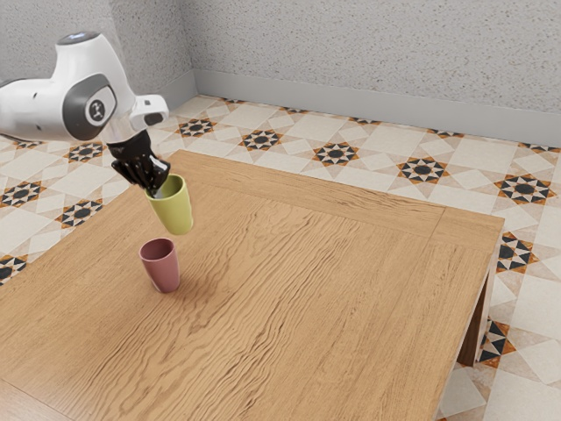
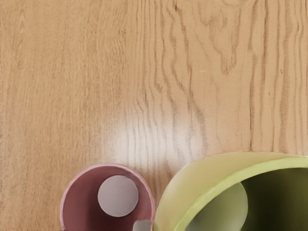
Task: Place the right cup onto the left cup
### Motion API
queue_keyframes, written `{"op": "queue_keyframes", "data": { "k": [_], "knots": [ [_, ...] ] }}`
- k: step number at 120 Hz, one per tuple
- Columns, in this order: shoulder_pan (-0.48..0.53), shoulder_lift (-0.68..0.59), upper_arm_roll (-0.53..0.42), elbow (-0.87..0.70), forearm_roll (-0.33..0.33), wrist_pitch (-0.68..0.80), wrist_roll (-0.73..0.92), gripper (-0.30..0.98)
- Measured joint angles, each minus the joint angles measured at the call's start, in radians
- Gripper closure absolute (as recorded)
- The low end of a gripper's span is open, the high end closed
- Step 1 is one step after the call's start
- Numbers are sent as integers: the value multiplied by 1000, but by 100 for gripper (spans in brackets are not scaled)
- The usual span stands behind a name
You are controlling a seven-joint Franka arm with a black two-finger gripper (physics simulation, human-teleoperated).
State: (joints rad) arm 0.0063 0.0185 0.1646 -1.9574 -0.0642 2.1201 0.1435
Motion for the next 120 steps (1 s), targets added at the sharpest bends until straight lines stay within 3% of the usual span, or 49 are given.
{"op": "queue_keyframes", "data": {
  "k": [30,120],
  "knots": [
    [55,49,27,1,3,-7,17,79],
    [65,93,37,5,3,4,44,79]
  ]
}}
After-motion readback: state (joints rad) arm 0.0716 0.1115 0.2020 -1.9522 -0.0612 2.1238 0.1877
